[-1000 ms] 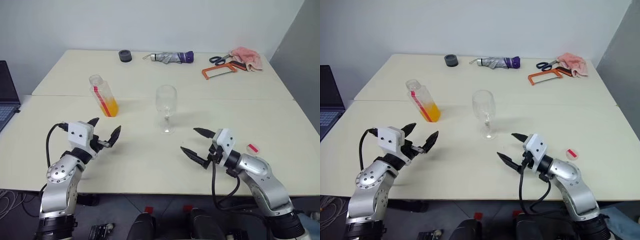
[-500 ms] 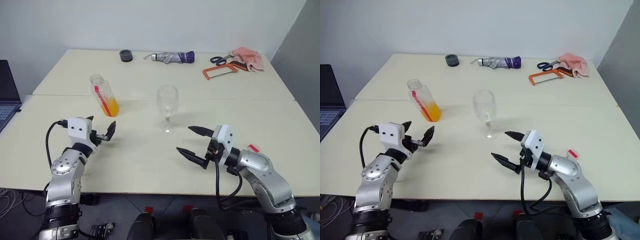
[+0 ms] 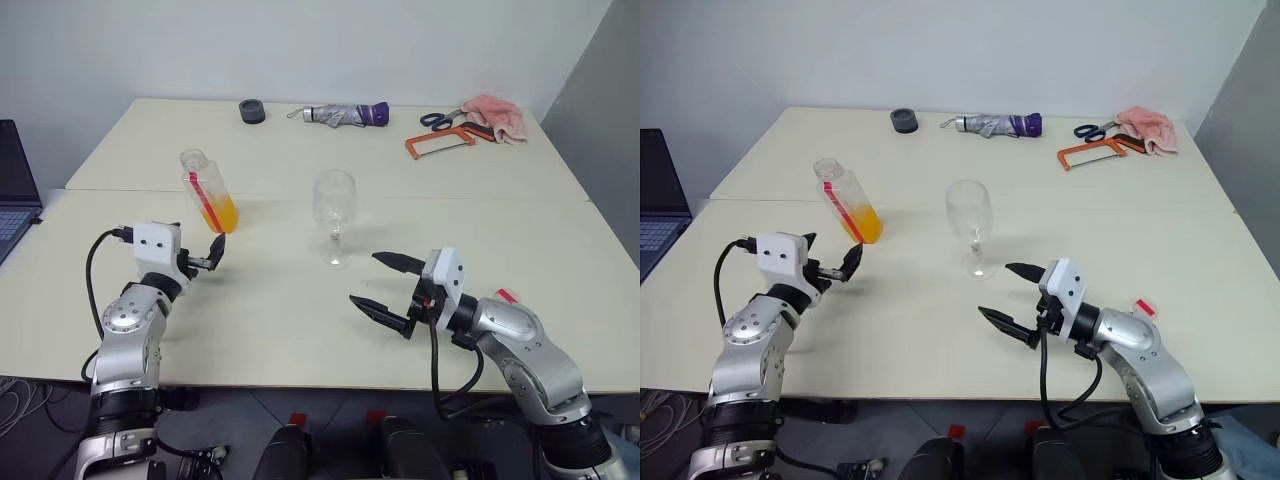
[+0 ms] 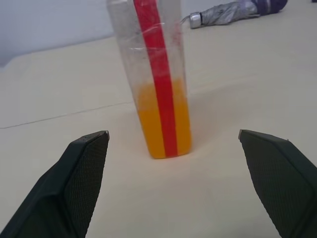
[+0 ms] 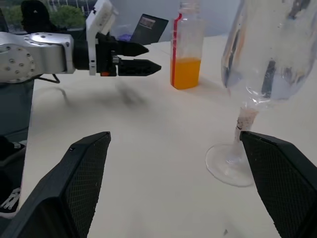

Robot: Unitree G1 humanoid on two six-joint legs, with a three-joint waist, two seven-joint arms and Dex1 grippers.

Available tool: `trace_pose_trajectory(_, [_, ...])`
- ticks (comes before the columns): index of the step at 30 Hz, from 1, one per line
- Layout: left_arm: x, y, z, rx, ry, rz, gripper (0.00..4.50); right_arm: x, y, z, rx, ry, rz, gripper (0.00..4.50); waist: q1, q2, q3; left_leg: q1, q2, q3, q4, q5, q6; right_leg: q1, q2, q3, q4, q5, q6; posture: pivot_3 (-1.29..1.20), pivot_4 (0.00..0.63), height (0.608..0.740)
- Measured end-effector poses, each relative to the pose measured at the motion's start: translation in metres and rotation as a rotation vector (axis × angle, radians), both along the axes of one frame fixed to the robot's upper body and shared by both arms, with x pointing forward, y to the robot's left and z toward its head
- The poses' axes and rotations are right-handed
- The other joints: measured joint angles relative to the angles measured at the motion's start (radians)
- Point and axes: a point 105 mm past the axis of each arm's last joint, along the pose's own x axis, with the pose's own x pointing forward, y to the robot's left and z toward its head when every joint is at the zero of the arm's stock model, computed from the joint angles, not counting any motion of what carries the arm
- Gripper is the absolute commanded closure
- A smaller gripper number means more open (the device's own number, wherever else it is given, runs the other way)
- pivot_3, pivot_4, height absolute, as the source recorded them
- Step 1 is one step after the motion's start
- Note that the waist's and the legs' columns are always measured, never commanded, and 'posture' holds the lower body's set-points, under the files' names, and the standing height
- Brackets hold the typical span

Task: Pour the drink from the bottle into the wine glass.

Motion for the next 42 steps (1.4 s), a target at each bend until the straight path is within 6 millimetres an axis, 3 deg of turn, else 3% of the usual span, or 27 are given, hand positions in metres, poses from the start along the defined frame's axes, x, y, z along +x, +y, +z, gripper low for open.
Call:
trace_pose_trajectory(14, [0.006, 0.000, -0.003, -0.019, 0.013, 0.002, 0.00, 0.000, 0.002, 0.001, -0.006, 0.011, 0.018, 0.05, 0.000, 0.000, 0.000, 0.000, 0.000, 0.000, 0.000, 0.000, 0.000, 0.000, 0.000, 0.000, 0.000, 0.000, 0.000, 0.00, 0.150, 0.740])
trace_pose_trajectory(22, [-0.016, -0.019, -0.033, -0.001, 0.086, -0.105, 0.00, -0.002, -0.005, -0.011, -0.021, 0.010, -0.031, 0.05, 0.002, 0.000, 0.000, 0.000, 0.001, -0.001, 0.000, 0.000, 0.000, 0.000, -0.001, 0.000, 0.000, 0.000, 0.000, 0.00, 0.150, 0.740])
trace_pose_trajectory(42, [-0.026, -0.044, -0.015, -0.025, 0.026, -0.265, 0.00, 0.018, -0.020, -0.019, 0.000, -0.050, -0.182, 0.05, 0.001, 0.000, 0.000, 0.000, 0.001, 0.000, 0.000, 0.000, 0.000, 0.000, 0.000, 0.000, 0.000, 0.000, 0.000, 0.00, 0.150, 0.740])
